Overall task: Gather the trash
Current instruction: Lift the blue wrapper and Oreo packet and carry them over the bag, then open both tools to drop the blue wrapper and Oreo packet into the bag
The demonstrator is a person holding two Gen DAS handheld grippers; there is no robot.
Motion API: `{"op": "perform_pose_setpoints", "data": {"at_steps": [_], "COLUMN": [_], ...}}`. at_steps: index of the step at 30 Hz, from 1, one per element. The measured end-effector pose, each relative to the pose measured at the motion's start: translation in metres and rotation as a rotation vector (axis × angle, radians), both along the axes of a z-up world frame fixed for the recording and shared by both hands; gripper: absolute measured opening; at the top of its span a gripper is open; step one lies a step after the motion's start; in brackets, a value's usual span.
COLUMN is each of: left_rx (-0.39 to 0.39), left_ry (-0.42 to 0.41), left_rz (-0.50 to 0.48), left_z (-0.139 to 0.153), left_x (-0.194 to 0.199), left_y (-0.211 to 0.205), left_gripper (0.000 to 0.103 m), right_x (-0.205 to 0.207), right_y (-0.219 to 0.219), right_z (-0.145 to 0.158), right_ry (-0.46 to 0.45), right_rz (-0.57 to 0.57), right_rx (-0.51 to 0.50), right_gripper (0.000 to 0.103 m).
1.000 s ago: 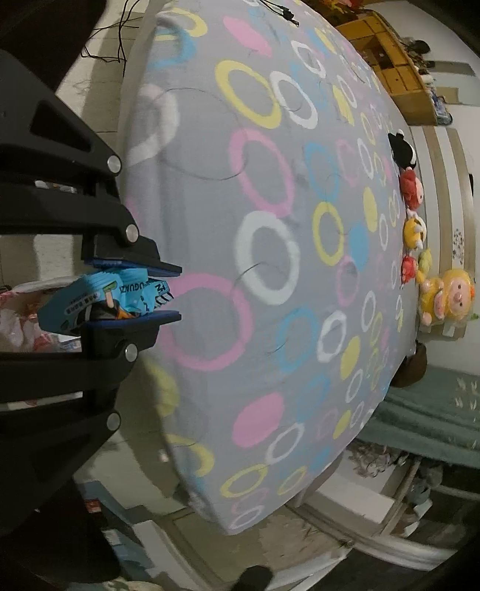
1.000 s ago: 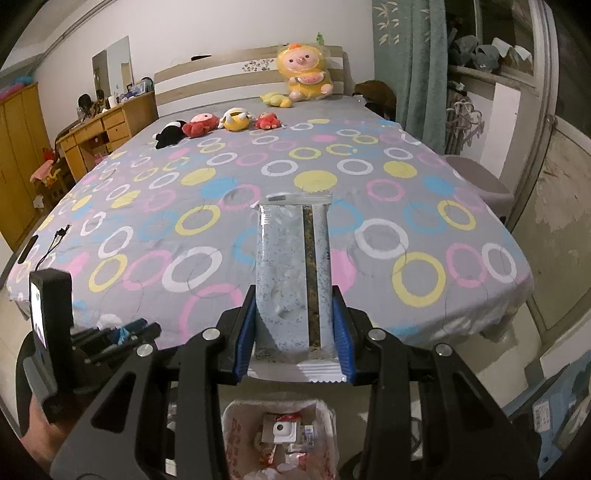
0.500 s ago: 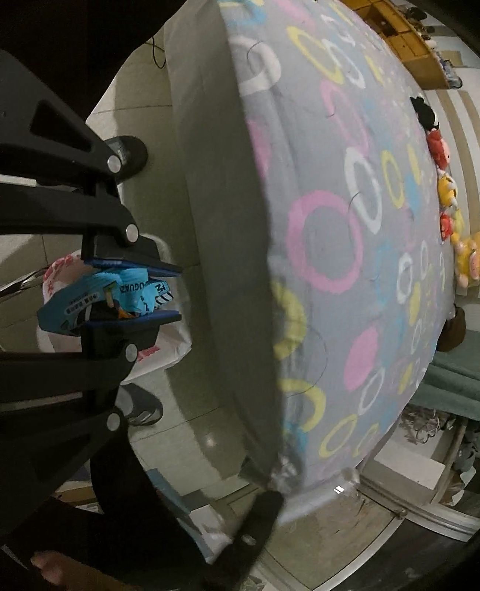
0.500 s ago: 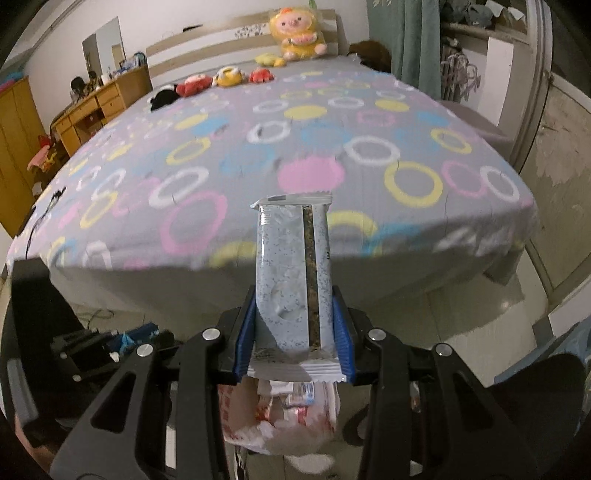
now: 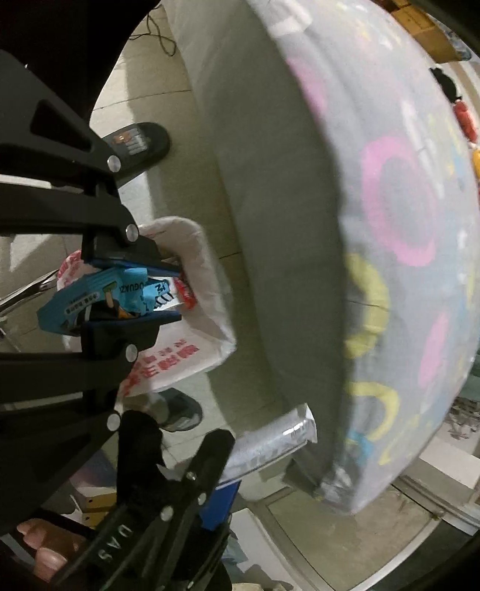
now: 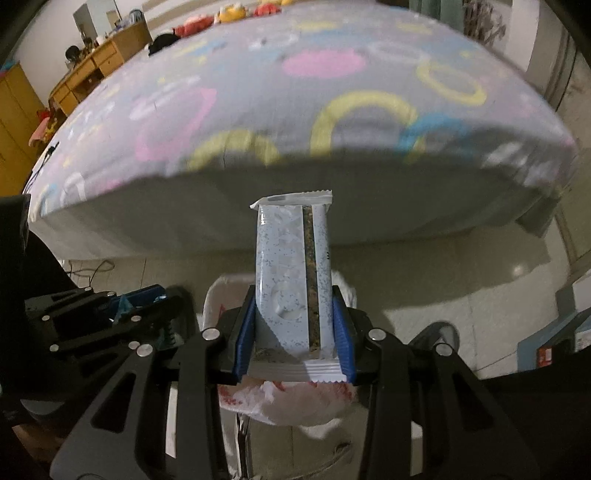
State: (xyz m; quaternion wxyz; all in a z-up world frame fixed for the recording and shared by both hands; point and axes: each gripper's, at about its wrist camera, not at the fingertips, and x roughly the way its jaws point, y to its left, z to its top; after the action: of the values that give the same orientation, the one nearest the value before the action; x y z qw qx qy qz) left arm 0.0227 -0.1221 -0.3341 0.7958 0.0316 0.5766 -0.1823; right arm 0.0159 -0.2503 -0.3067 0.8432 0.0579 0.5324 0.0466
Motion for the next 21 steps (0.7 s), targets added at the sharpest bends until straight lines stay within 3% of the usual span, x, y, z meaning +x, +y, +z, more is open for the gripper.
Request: {"op": "perform_pose_setpoints", "data": {"at_steps": [6,18,21], "left_rx": [0.002,0.09,0.117], "left_ry": [0.082,0.15,0.167], "left_rz": [0.004,-0.06,-0.049], "left_z": [-0.02,-0.043,-0.047], "left_x": [0.003,-0.004,-0.002], "left_y": [-0.004,-0.018,-0.016], "left_gripper": [0.02,0.021,0.027], "right_x": [0.008,0.012,0.012], "right_y": [-0.005,0.0,0.0], "right_z": [-0.025,-0.067,-0.074], "right_ry": [0.074,0.227,0.257], "right_rz": [-0.015,0.003,-0.002], "right_rx": [0.027,0.034,0.045], "right_gripper": [0.037,0.037,0.038]}}
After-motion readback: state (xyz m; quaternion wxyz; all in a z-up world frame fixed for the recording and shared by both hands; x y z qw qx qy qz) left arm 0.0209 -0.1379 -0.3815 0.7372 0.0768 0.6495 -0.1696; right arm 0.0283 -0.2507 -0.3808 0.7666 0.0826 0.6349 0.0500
